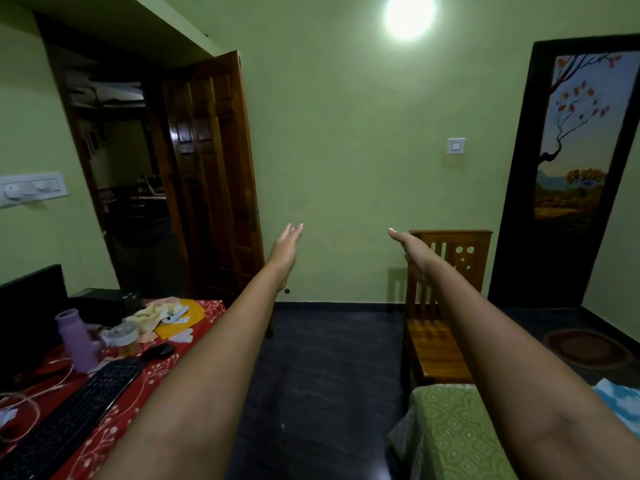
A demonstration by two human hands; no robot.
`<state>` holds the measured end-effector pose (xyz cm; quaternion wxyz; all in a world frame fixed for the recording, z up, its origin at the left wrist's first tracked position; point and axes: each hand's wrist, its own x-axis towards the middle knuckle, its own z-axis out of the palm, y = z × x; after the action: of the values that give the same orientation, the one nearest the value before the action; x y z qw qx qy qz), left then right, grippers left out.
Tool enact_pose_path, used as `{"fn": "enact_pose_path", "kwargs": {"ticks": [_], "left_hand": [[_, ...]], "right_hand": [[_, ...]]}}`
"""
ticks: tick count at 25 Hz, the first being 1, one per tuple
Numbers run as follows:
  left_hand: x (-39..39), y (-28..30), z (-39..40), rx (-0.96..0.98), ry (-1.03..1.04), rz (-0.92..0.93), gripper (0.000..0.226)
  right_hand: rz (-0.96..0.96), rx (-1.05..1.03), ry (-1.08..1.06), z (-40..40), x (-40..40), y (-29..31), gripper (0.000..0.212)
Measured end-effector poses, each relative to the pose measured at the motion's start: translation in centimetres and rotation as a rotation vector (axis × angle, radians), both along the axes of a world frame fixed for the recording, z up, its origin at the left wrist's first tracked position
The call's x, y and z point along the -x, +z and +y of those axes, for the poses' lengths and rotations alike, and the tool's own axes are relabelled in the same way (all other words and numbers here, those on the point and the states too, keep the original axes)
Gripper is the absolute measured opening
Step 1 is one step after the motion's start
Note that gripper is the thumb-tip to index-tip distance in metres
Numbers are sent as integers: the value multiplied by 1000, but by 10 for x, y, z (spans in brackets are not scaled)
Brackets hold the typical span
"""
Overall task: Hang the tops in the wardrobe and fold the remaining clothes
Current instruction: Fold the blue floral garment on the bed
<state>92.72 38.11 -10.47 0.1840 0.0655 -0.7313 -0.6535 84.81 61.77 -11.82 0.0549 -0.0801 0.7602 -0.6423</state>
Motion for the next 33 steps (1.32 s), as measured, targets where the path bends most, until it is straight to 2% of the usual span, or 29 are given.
{"fn": "enact_pose_path", "kwargs": {"ticks": [4,8,12,17,21,24,27,30,33], "left_hand": [[121,23,-1,-37,1,61,56],[233,18,33,-37,-123,50,55],[344,9,101,-31,-332,12,55],[453,9,221,10,-705,-4,55],[480,23,315,2,-1031,-4,56],[471,32,372,-10,-1218,41,55],[450,20,418,57,-1404,62,56],[433,-3,455,87,-1536,33,56],[421,-24,492,107,-1573,-5,54]], "right_hand": [[27,8,13,3,112,26,78],[57,-59,-52,32,184,28,80],[40,-37,-274,104,237,19,82],[6,35,-737,212,247,12,78],[-20,46,-1066,267,204,17,78],[-13,45,-1266,283,164,21,79],[-72,14,-1425,284,126,15,78],[-117,-21,-1561,293,96,6,70],[-187,-16,-1605,308,74,-10,63]]}}
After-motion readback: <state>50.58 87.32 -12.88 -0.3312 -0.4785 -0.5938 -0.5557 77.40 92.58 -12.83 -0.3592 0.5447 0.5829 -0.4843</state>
